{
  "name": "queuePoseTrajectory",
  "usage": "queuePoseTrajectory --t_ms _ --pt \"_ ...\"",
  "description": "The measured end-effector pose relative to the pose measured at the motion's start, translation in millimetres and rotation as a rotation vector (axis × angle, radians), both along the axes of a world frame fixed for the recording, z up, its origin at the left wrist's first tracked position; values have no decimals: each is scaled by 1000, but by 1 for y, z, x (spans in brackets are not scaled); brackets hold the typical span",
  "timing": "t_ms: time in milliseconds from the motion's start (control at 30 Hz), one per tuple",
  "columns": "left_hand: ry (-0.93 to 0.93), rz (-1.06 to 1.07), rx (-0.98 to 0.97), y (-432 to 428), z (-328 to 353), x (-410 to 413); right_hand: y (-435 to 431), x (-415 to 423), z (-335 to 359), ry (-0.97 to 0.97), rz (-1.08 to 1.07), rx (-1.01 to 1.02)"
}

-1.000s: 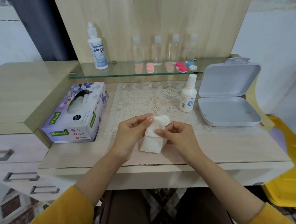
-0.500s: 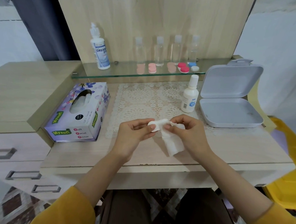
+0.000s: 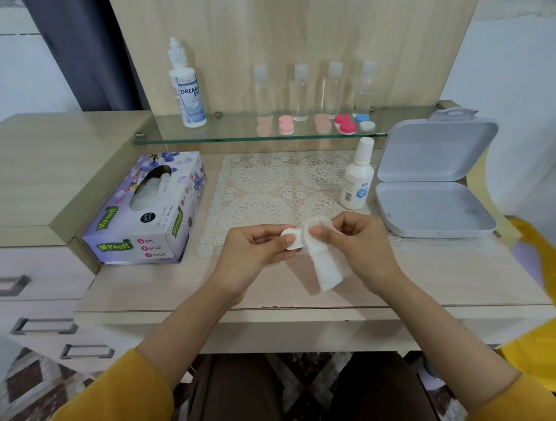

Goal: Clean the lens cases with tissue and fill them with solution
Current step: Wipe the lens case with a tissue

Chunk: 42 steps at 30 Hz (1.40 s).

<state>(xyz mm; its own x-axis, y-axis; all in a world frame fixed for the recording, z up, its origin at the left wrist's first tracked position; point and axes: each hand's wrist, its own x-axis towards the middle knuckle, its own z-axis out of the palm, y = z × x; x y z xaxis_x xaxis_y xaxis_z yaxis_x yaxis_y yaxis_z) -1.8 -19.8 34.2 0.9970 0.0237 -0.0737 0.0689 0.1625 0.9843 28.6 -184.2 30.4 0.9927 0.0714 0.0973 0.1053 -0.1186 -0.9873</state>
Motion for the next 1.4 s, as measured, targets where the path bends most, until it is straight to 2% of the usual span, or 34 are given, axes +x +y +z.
queuePoseTrajectory --t_ms 167,433,533,933,1133,1267,1400 --pt "10 35 -3 0 0 3 0 -3 -2 -12 54 26" --pt "-28 22 16 -4 2 1 9 -3 2 -57 -112 -71" --pt "-22 23 8 -5 2 2 9 -1 1 -85 -152 -46" --pt "10 40 -40 -4 0 6 -2 -5 -4 -178 28 -9" --pt "60 -142 -65 9 6 12 -3 -7 -5 -201 58 18" --pt "63 -176 24 15 12 16 -3 -6 -4 -167 69 33" --pt "-11 -157 364 18 16 24 -9 -1 -3 -109 -46 -64"
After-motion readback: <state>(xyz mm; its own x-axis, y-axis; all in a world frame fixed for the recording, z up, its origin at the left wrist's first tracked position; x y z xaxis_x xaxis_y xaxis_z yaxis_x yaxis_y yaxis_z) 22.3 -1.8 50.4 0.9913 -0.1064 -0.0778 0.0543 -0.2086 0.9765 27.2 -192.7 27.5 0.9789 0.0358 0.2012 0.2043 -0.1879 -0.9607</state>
